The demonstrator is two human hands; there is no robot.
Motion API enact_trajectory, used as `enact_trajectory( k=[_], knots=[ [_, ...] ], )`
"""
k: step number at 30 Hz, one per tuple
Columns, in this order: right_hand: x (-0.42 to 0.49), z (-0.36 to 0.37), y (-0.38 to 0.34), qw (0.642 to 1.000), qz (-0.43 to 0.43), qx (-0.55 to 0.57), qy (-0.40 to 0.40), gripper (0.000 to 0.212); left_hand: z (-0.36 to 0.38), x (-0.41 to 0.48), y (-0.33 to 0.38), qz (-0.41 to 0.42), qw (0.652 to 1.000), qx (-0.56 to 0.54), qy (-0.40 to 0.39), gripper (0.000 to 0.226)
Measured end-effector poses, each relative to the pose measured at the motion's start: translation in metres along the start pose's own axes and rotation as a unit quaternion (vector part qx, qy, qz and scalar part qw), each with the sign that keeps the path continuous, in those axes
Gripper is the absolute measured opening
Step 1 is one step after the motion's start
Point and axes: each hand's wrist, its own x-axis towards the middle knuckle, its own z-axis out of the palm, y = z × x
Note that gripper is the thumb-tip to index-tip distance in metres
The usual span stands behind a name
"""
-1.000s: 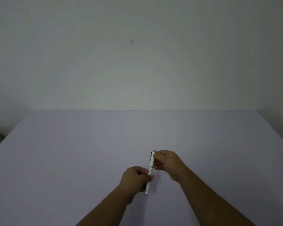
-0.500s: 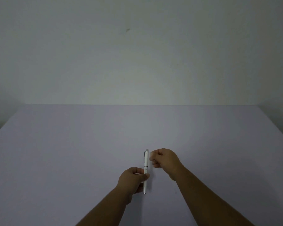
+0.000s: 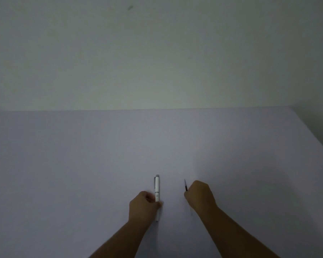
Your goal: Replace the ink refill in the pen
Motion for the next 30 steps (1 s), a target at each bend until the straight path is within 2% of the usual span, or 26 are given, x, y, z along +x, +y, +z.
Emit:
enact_trajectory(
  k=[3,7,17,22,26,30],
  knots=[
    [0.001,0.010,-0.007,1.000,-0.012,0.022,-0.013,0.015,0.003,0.001,0.000,0.001,1.000,0.003,0.006,0.020],
    [0.001,0.024,-0.016,0.998,-0.028,0.045,-0.029,0.013,0.007,0.002,-0.002,0.006,1.000,0.002,0.008,0.018],
    [-0.001,0.033,-0.020,0.998,-0.034,0.055,-0.028,0.018,0.009,0.003,-0.005,0.006,1.000,0.024,0.007,0.019],
    [-0.002,0.034,-0.019,0.997,-0.028,0.072,-0.027,0.028,0.009,0.003,-0.004,0.005,1.000,0.025,0.002,0.021],
    [-0.005,0.029,-0.017,0.995,-0.028,0.087,-0.035,0.024,0.008,0.001,-0.004,0.005,1.000,0.023,-0.006,0.025],
    [-0.012,0.016,-0.017,0.993,-0.036,0.116,-0.005,0.026,-0.001,0.000,0.000,0.007,0.999,0.035,-0.001,0.034]
  ],
)
